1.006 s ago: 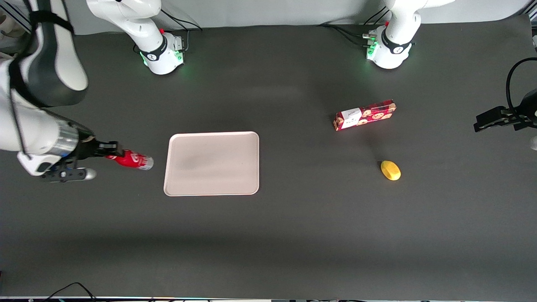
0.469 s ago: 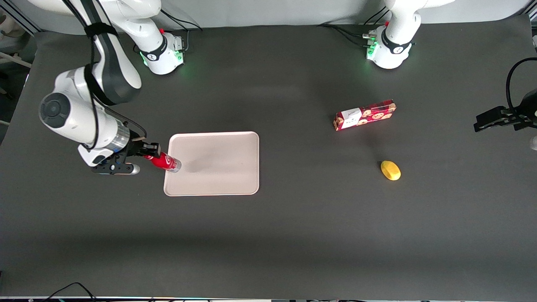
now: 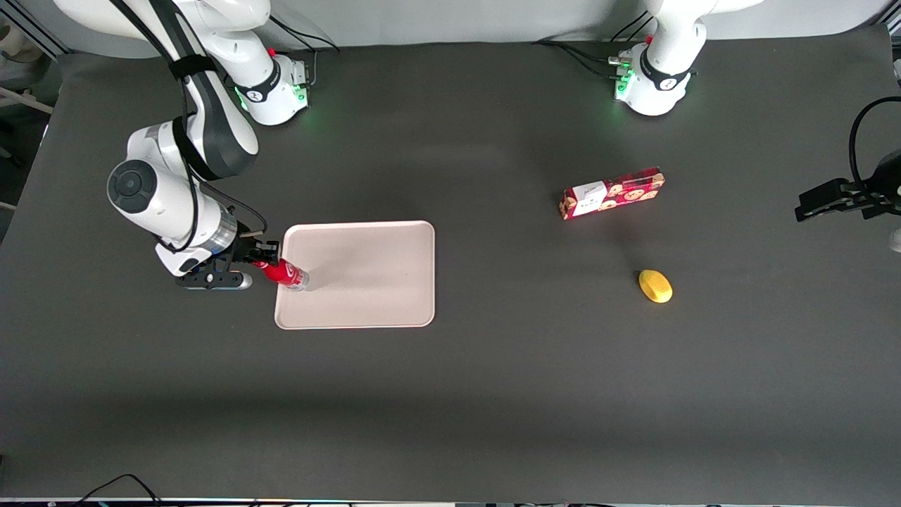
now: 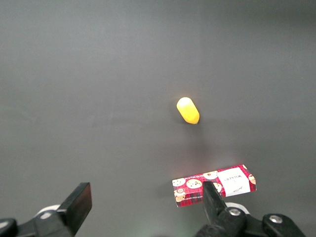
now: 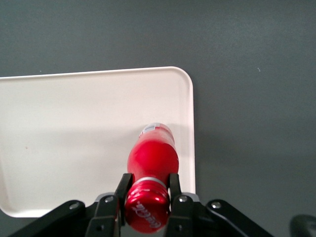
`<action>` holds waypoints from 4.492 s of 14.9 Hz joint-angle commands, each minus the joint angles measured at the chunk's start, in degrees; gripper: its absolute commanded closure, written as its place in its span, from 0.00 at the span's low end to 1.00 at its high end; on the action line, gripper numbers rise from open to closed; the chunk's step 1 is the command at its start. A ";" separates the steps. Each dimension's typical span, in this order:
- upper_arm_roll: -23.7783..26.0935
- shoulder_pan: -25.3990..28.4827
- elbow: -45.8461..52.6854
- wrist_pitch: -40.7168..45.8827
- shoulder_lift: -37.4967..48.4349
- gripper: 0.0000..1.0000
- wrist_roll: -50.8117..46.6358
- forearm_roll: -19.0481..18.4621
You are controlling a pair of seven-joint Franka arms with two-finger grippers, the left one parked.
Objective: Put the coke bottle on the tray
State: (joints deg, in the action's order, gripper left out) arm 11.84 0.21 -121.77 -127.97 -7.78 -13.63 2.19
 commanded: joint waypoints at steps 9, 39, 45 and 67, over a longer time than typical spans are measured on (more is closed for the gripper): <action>0.55 -0.30 -0.31 -4.13 -3.82 0.87 -6.74 -2.10; -7.06 -3.57 28.26 35.15 12.61 0.00 7.22 -3.33; -20.10 7.62 22.22 28.86 12.70 0.00 2.91 -3.25; -14.30 1.29 24.56 28.39 8.04 0.00 7.13 1.94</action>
State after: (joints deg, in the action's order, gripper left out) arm -4.57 2.66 -98.25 -100.24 1.00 -7.80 3.05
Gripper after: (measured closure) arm 0.000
